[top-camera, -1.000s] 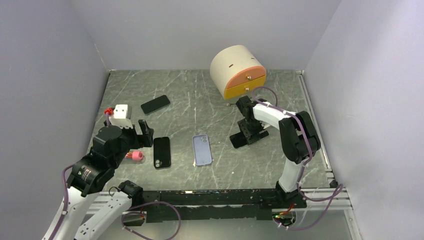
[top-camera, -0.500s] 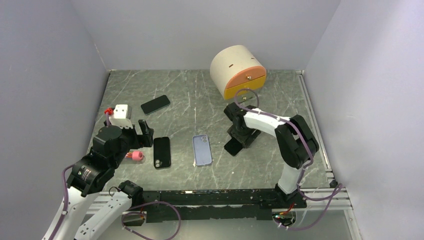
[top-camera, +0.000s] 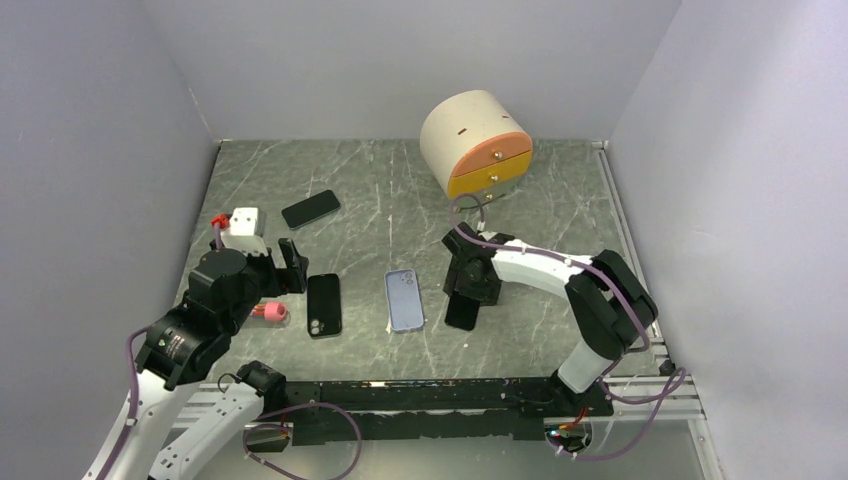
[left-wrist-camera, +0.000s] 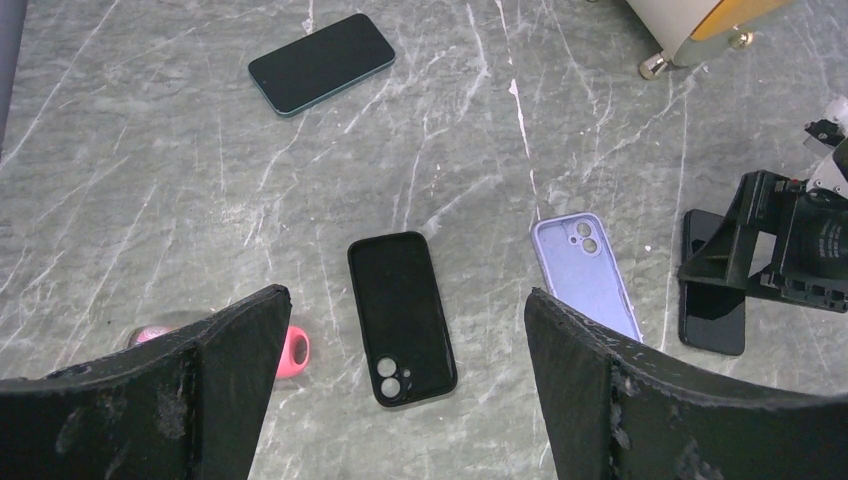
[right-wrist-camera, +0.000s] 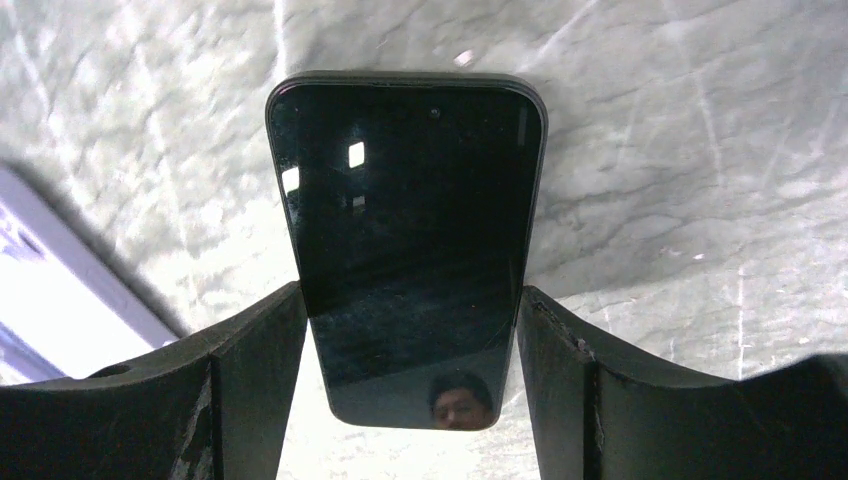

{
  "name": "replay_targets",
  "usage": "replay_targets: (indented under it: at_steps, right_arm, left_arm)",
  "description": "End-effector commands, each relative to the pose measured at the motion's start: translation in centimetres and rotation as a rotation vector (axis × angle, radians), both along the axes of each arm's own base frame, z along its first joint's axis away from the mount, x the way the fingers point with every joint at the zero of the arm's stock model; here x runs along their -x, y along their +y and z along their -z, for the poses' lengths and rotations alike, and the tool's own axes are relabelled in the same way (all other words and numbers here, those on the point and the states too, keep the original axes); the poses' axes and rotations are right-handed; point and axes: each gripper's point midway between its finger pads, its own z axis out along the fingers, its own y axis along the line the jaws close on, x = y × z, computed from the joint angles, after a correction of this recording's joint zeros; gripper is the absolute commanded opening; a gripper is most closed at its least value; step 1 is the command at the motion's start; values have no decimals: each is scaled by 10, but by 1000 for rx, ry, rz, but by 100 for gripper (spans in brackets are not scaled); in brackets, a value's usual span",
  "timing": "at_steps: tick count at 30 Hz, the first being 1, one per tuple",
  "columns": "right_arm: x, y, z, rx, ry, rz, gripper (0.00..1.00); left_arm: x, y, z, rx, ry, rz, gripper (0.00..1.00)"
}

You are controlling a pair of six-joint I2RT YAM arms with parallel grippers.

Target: Put the phone into the phone case

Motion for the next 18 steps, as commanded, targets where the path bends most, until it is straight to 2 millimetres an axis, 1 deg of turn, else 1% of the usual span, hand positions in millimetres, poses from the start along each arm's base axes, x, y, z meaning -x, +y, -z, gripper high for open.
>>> replay_targets:
  at_steps: [1,7,13,18]
  right_arm:
    - [-7,22,-22,-107,-110,-149,38]
    - [-9,27,-34,-84,-152,-212,34]
    - [-11,49,-49,-109,-200,-265,32]
    - [-13,62,-61,-96,-216,-280,31]
  left_arm:
    - [-4,1,-11,11,-35,-16,91]
    - [-5,1,-10,12,-30,-21,91]
    - [-5,1,-10,11,-30,-19,91]
    - [-4,2,-11,14,-33,-23,91]
